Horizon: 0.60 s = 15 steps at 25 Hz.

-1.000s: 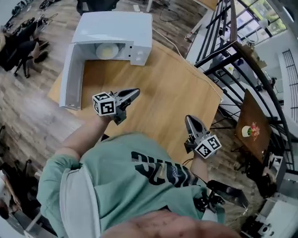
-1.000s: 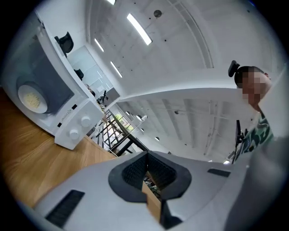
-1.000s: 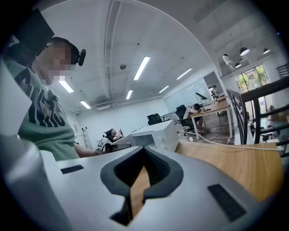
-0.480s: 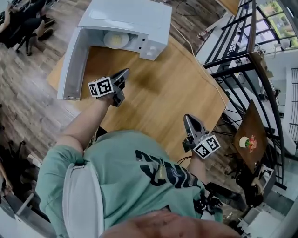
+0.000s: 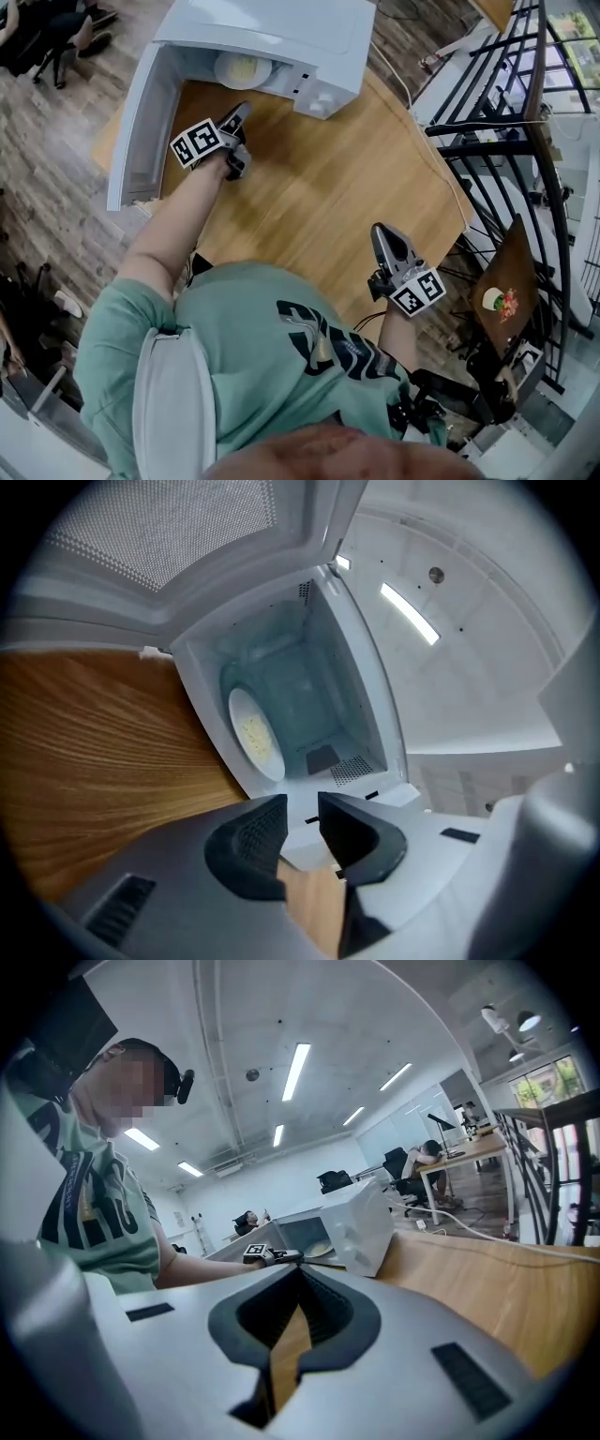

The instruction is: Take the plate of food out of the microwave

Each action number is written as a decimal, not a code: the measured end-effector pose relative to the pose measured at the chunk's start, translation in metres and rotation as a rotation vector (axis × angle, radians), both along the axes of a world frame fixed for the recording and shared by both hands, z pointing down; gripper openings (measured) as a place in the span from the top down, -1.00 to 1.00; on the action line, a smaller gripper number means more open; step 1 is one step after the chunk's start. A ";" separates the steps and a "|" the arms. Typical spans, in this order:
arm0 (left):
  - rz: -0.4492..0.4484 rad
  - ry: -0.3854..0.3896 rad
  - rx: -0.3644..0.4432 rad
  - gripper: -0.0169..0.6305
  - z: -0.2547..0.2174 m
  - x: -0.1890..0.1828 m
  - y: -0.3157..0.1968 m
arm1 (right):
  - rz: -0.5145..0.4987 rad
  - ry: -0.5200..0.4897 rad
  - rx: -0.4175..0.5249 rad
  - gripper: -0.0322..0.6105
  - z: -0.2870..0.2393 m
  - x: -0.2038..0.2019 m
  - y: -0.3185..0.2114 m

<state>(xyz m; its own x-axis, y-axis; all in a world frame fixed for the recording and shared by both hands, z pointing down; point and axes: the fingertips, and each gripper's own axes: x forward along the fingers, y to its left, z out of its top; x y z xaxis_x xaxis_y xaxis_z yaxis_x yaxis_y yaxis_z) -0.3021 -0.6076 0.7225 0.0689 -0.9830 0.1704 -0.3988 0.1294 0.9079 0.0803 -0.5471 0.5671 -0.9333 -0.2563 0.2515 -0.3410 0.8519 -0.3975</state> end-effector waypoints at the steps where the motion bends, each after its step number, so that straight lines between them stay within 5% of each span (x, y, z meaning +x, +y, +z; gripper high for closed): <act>1: -0.010 0.007 -0.010 0.65 0.004 -0.004 -0.002 | -0.014 0.001 0.005 0.88 0.003 -0.007 -0.001; 7: -0.083 0.076 -0.052 0.15 0.029 -0.033 -0.023 | -0.119 0.060 0.119 0.88 0.023 -0.058 -0.019; 15: -0.174 0.154 -0.083 0.09 0.047 -0.068 -0.036 | -0.234 0.058 0.192 0.88 0.044 -0.126 -0.030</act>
